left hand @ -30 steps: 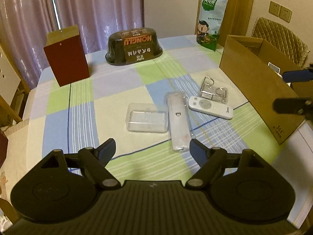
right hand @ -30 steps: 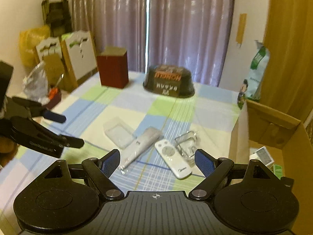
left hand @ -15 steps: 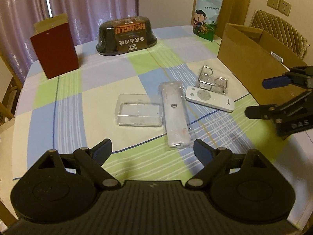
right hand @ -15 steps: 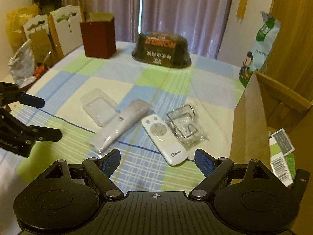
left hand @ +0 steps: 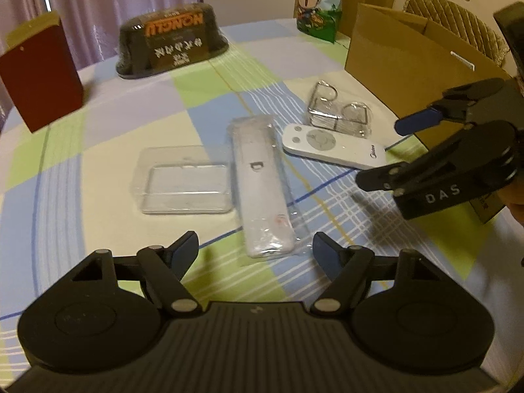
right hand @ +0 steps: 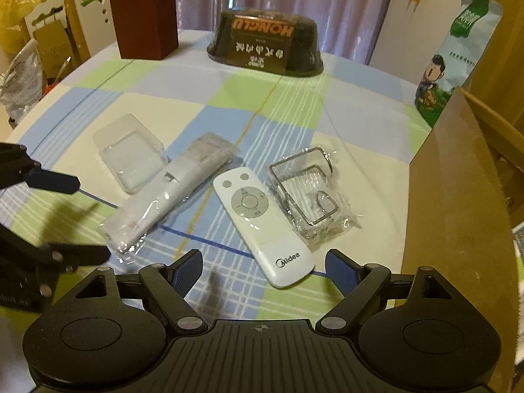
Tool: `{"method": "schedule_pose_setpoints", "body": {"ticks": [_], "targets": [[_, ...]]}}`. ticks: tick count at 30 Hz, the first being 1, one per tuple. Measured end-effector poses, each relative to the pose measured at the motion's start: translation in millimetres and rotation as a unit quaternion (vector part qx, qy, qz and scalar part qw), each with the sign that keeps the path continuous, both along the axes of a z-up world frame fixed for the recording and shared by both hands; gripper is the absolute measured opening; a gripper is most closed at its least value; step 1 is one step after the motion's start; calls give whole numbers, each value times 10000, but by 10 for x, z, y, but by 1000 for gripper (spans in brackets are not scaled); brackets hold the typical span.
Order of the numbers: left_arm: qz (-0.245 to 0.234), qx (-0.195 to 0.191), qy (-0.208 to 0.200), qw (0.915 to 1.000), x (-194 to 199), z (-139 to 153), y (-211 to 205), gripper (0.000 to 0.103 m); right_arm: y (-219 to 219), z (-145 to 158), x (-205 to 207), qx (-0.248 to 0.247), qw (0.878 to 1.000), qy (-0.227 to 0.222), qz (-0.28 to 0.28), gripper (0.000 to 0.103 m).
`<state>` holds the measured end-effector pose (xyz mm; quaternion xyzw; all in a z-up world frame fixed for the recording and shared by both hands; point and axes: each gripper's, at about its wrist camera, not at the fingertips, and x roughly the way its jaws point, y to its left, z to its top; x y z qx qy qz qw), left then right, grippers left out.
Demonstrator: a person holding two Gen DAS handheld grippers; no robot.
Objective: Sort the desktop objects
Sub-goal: 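Lower the left tool onto the bagged white remote while the right tool approaches the white Midea remote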
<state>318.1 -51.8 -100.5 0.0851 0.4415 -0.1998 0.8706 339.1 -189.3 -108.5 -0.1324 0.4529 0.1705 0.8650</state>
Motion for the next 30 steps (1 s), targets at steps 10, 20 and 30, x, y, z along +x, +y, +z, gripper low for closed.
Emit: {"method": "schedule_pose_setpoints", "body": {"ticks": [10,20,30], "targets": [[-29,-76,161,9998,144,-155,-118,63,-29,-158,234,-97,9997,225,-41,69],[33,55,194,9998,187,-188,-162,41,-86,-187,400,153,9978,557,-327,51],[-95,187,244,9995,16,-162,-115,34,-27,-128,42,250,9955,899,-162,40]]}}
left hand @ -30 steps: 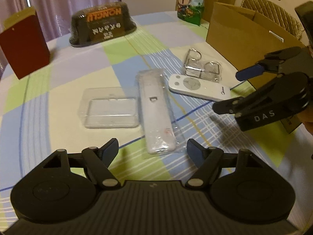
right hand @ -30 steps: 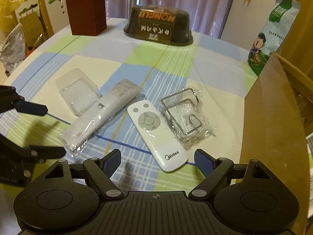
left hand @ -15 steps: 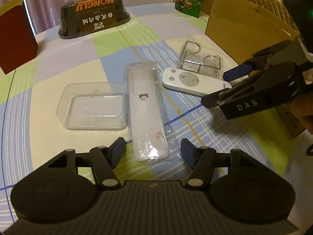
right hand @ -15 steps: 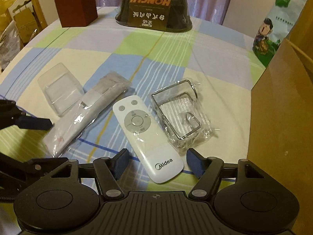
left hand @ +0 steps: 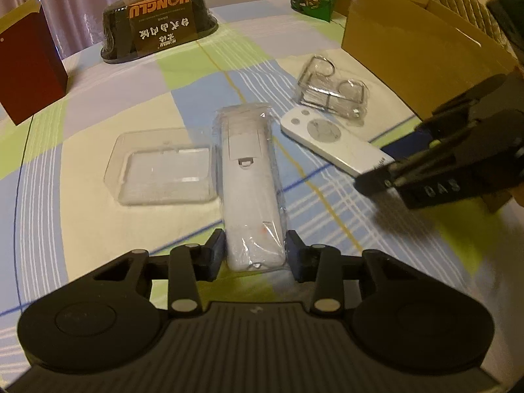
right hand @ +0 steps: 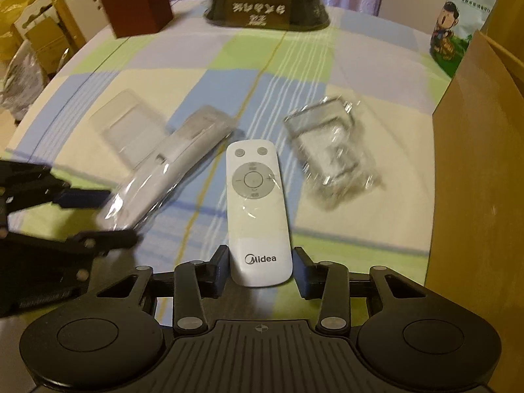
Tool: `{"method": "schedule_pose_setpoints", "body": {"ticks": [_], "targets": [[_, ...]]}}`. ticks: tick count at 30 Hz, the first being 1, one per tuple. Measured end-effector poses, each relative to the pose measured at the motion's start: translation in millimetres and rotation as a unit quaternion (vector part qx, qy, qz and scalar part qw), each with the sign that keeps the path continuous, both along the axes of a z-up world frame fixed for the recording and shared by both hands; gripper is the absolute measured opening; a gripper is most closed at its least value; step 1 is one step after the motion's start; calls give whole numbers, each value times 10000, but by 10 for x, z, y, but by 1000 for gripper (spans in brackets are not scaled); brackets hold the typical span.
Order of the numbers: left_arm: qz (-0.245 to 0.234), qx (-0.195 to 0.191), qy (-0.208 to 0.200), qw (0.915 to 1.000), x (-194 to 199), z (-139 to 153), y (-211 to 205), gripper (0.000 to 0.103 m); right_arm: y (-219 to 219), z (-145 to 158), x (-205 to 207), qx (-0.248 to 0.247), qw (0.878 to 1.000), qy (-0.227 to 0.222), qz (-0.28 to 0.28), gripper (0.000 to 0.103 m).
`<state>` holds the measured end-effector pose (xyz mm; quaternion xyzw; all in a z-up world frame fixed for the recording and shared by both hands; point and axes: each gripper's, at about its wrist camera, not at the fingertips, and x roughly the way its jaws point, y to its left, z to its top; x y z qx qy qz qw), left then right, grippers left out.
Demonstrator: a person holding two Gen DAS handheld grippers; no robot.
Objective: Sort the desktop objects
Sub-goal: 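Lower the left tool onto the bagged white remote while the right tool approaches the white Midea remote, then close the left tool on the bagged remote while the right tool grasps the Midea remote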
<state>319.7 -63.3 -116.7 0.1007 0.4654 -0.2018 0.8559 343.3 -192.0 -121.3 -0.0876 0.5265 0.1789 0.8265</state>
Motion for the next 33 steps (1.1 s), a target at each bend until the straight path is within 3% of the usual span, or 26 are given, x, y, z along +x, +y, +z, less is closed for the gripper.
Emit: {"method": "schedule_pose_setpoints", "body": {"ticks": [15,21,23,24,33], "targets": [[-79,115,152,9998,-966,83,290,36,23,38,-1137,12,9980,462,436,41],[7,94,166,9998,-1163,124,430,40,67,104,-1209,77,9988,289,392,41],[33,65,112,9999,-1178,158,439,43,98,113,-1185,81,9993,154,329,57],[46,52,86,9999,-1181,176,442,45,117,117,-1174,85,9995,81,295,71],[87,20,-42,10000,-1082,196,365,48,271,-3,-928,18,9993,-182,315,71]]}}
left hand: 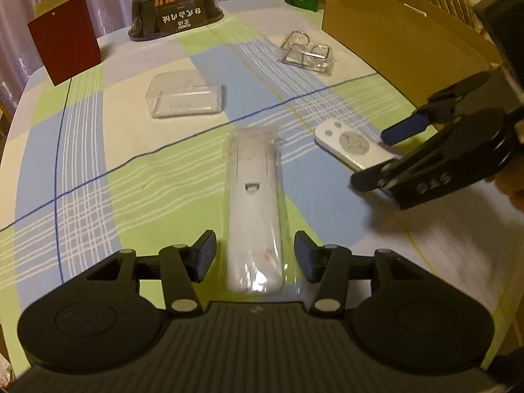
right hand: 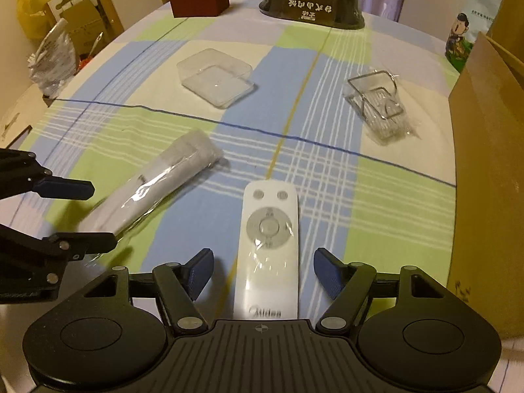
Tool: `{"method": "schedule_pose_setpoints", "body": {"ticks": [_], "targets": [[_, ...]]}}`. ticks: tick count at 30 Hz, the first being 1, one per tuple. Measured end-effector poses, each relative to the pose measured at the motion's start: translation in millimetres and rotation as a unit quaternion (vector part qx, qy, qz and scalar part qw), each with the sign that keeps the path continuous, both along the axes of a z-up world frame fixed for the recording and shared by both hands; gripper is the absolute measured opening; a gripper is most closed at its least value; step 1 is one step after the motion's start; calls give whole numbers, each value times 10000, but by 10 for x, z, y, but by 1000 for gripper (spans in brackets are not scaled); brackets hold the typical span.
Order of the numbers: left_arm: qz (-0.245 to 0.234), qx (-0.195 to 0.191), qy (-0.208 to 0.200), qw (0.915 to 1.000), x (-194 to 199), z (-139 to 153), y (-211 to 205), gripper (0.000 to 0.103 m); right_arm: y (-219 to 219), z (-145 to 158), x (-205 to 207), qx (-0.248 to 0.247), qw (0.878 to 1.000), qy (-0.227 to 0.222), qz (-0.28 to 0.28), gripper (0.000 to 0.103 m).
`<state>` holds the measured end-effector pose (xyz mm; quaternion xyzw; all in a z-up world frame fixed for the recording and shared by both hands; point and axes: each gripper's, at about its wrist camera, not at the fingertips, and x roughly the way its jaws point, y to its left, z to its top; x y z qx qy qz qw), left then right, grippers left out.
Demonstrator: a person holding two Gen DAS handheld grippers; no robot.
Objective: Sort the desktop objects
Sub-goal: 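Close the left tool on the bagged remote while the right tool grasps the Midea remote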
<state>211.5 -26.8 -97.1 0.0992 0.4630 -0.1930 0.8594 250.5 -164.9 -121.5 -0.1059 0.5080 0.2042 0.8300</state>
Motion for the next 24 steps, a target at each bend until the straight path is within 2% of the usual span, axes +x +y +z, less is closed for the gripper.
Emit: {"method": "schedule_pose_setpoints", "body": {"ticks": [9,19,24], "targets": [[-53,86,-8,9999,238,-101,-123,48,-47,-71,74,3,10000,-35,48,70],[-125,129,35,9998,322,-164,-188,48,-47,-81,49,0,9999,-122,104,70],[-87,90,33,9999,324,-174,-183,49,-45,-75,36,-20,9997,-178,142,59]]}}
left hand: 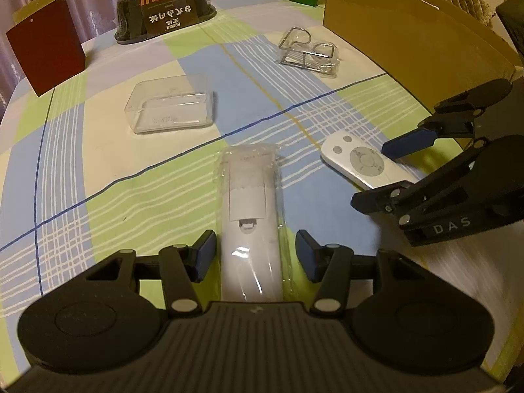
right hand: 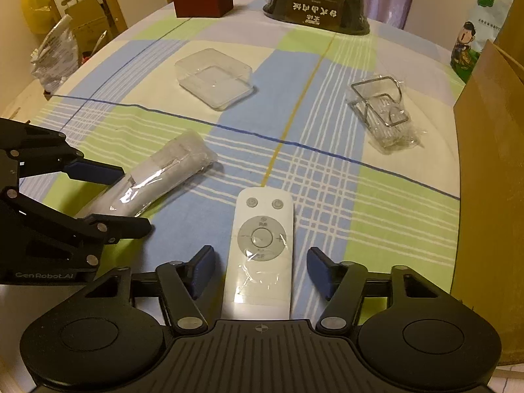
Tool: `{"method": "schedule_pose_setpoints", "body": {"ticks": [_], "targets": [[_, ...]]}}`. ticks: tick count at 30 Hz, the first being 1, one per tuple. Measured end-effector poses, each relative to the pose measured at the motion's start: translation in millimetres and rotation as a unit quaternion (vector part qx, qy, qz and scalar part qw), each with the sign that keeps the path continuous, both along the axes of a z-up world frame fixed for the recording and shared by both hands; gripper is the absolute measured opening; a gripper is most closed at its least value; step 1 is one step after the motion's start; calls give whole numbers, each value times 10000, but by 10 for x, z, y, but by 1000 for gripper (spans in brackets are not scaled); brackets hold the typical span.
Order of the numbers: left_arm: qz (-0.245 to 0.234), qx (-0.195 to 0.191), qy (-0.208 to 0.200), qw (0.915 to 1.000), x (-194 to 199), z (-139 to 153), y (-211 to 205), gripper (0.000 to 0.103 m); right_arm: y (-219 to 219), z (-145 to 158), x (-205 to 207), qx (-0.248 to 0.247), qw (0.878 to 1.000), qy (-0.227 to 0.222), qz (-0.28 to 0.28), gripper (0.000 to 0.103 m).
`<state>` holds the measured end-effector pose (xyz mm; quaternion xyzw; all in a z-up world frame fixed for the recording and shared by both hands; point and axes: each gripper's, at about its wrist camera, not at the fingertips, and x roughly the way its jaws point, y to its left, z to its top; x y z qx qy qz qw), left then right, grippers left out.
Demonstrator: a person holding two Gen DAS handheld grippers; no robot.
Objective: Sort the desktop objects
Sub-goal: 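Close the left tool on the bagged remote while the right tool grasps the Midea remote, then carry the bagged remote with the left tool while the right tool carries the Midea remote to the box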
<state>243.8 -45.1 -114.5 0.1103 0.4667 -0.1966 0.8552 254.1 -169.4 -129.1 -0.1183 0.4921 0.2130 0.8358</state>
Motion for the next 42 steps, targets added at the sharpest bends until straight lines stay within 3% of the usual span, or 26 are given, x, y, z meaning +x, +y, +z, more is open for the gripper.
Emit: {"method": "schedule_pose_setpoints", "body": {"ticks": [4,14,23,35,42], "targets": [[-46,-23,20,10000,9,18,-10,34,14,18,-6,-9,10000,-14,45,41],[-52,-101,-58,9999,-82,94,64,33,-36,81,-77,72,9999,-77,-91,39],[-56,-202,-316,9993,-33,326,69,33,-108,354,-108,237,9988,-369,-235,39],[-469,-347,-905,9942,257,832,-317,33,-403,1118,-1,569,9895,-1136,-687,39],[-958,-629,-1299,9849,478,1267,-822,33,-825,1587,74,736,9780,-1520,-1223,39]]}}
